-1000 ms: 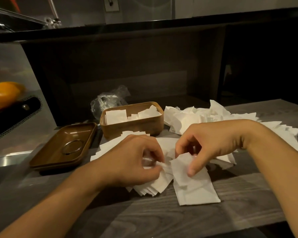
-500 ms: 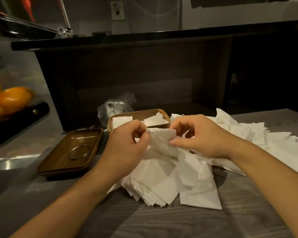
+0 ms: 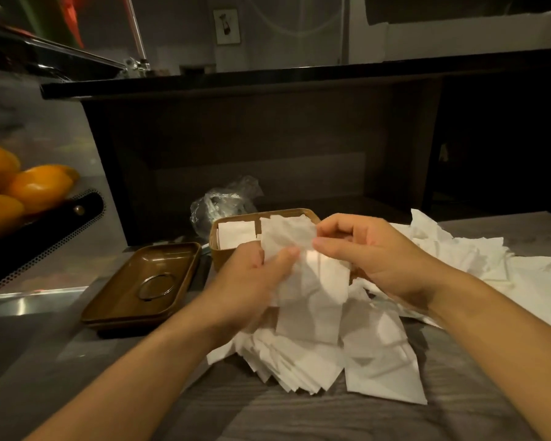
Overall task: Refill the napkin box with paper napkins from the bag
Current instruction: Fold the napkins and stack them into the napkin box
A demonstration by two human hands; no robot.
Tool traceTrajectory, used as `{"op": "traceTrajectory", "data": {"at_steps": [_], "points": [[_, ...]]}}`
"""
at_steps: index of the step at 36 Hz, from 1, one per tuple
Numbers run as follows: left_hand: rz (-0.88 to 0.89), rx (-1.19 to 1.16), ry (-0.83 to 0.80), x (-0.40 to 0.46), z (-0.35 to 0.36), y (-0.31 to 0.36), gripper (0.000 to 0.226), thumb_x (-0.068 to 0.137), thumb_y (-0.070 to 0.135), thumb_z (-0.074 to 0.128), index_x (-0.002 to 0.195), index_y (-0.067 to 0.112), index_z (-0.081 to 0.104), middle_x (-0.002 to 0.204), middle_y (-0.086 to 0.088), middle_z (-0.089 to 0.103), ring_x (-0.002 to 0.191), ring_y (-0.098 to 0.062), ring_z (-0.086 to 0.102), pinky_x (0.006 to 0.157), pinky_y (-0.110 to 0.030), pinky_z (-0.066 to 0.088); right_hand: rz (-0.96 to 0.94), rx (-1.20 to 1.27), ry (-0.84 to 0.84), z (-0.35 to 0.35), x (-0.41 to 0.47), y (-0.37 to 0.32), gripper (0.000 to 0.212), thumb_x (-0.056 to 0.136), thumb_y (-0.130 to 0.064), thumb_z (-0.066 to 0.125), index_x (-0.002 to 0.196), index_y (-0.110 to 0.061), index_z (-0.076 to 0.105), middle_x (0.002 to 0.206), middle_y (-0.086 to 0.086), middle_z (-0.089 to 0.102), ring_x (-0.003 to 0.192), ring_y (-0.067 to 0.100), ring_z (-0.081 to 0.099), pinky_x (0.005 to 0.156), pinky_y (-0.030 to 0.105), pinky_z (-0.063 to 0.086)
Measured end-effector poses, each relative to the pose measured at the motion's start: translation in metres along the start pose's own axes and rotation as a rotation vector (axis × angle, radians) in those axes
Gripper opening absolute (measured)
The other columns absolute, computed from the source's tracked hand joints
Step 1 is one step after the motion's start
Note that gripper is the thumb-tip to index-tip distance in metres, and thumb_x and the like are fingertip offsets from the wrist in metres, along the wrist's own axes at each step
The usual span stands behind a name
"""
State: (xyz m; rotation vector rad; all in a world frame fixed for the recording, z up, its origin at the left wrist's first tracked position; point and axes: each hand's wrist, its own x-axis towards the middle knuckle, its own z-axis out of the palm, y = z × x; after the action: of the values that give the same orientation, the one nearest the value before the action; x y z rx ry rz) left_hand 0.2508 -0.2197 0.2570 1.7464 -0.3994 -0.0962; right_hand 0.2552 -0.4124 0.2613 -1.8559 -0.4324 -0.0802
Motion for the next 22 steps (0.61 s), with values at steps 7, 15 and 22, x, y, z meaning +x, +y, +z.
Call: {"op": "traceTrajectory", "data": {"at_steps": [7, 15, 22], "points": [[-0.088, -0.219, 0.168, 0.001, 0.002, 0.002, 0.014, 0.104, 0.042, 0.044, 0.093, 0.038, 0.052, 0.099, 0.014, 0.061, 0.090, -0.010, 0.061, 0.072, -0.033, 0.058, 0.110, -0.112, -0.020, -0.004, 0.000, 0.003, 0.033, 0.075, -0.037, 0.079, 0.105, -0.027, 0.074, 0.102, -0.011, 0.076, 0.094, 0.010, 0.074, 0.085, 0.035, 0.063], [-0.083, -0.237, 0.186, 0.003, -0.007, 0.001, 0.022, 0.107, 0.029, 0.044, 0.116, 0.027, 0.064, 0.096, 0.005, 0.078, 0.088, -0.014, 0.075, 0.078, -0.034, 0.062, 0.104, -0.019, -0.287, -0.013, -0.012, -0.015, 0.014, 0.087, -0.034, 0.070, 0.094, -0.025, 0.079, 0.098, 0.002, 0.076, 0.092, 0.021, 0.071, 0.077, 0.028, 0.057], [-0.178, -0.370, -0.105, -0.002, 0.002, 0.001, 0.030, 0.104, 0.028, 0.037, 0.114, 0.026, 0.066, 0.110, -0.004, 0.076, 0.105, -0.024, 0.072, 0.094, -0.045, 0.056, -0.141, -0.100, 0.019, -0.004, -0.004, -0.007, 0.009, 0.076, -0.034, 0.077, 0.082, -0.028, 0.078, 0.079, -0.013, 0.075, 0.076, 0.005, 0.070, 0.064, 0.017, 0.053]]}}
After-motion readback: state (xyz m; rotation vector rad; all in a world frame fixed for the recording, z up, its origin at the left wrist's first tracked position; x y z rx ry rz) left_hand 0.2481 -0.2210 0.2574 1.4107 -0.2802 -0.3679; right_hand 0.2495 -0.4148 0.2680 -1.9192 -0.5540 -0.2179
